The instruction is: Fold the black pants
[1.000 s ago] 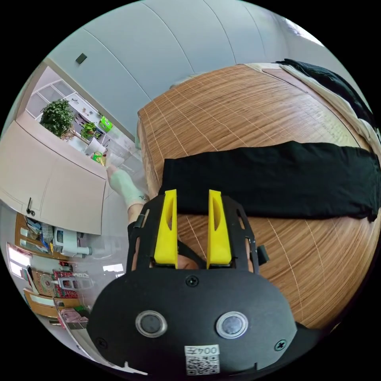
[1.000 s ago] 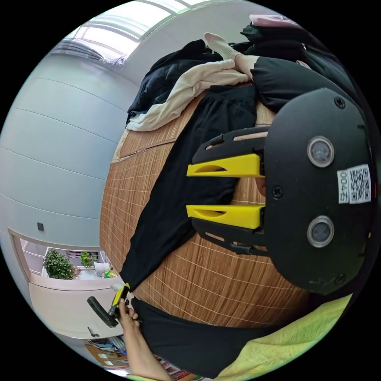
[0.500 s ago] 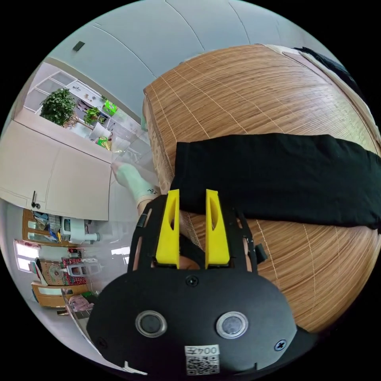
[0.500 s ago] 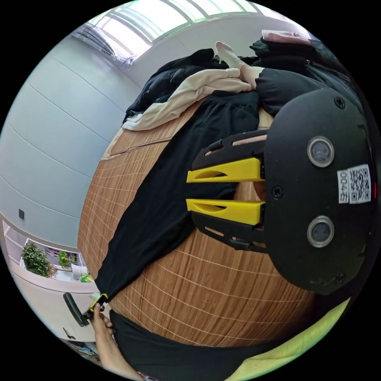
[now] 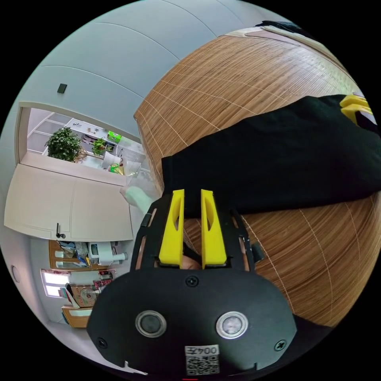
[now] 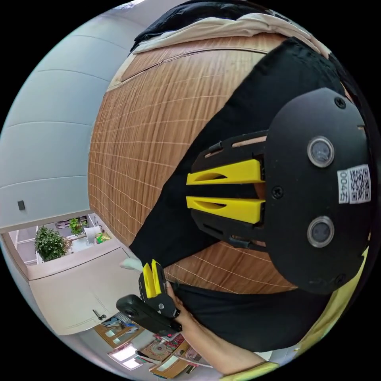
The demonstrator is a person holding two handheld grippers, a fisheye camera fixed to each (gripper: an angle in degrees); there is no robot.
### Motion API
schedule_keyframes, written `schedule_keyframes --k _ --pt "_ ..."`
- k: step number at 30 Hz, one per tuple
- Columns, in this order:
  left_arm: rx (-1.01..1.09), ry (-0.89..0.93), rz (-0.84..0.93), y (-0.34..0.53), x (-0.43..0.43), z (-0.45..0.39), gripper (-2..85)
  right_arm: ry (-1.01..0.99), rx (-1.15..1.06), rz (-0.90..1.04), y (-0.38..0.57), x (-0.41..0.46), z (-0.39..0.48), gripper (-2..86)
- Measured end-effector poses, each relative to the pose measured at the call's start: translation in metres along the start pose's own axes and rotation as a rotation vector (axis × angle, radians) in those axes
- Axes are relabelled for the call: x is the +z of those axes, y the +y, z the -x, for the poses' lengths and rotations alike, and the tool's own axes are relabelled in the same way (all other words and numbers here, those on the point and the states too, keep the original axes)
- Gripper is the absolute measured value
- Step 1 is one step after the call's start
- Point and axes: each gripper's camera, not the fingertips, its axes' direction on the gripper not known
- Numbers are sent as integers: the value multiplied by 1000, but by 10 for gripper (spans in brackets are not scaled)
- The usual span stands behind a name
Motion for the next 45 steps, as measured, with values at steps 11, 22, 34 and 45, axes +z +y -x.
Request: schedule_keyframes --k 11,22,34,45 --pt "100 -170 -35 1 -26 -11 77 17 -11 85 -75 28 17 67" --pt "71 -157 2 80 -49 40 76 63 -307 -50 -76 -14 164 78" --pt "78 30 80 76 -12 52 95 33 -510 25 -213 59 283 87" --pt "99 39 84 71 -3 46 89 37 -650 151 -246 113 331 123"
